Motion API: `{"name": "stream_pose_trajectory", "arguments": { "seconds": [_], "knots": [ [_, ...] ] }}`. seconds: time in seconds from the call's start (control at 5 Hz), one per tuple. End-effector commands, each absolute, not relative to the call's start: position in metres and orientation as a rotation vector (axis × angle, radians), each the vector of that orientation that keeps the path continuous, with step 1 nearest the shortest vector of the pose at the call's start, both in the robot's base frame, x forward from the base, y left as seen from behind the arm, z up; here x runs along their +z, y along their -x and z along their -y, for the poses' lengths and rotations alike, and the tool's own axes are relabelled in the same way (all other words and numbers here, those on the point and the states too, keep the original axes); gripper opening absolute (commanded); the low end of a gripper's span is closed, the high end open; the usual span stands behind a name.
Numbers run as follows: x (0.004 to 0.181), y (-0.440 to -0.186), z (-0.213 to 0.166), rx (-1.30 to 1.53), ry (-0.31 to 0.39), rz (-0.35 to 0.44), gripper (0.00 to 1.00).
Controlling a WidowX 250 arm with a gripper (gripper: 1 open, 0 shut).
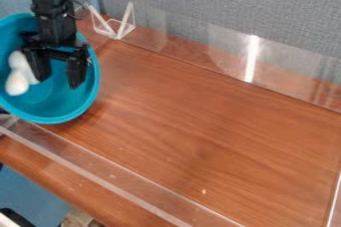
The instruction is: Remove the mushroom from inside the blue bowl and put it on the table
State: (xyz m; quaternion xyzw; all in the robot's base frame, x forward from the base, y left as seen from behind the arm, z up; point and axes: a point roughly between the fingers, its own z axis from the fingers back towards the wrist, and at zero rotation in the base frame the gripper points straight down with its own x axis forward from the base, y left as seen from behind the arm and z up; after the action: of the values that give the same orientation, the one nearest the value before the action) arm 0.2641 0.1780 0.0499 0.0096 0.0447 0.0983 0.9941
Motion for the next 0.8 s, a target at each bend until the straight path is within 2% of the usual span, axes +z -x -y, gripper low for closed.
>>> {"name": "stream_pose_trajectory", "arguments": {
  "seconds": [0.0, 0.6],
  "knots": [
    [0.044, -0.263, -0.189, 0.214, -0.048, -0.078, 1.00],
    [0.024, -0.266, -0.188, 0.236, -0.048, -0.099, 1.00]
  ]
}}
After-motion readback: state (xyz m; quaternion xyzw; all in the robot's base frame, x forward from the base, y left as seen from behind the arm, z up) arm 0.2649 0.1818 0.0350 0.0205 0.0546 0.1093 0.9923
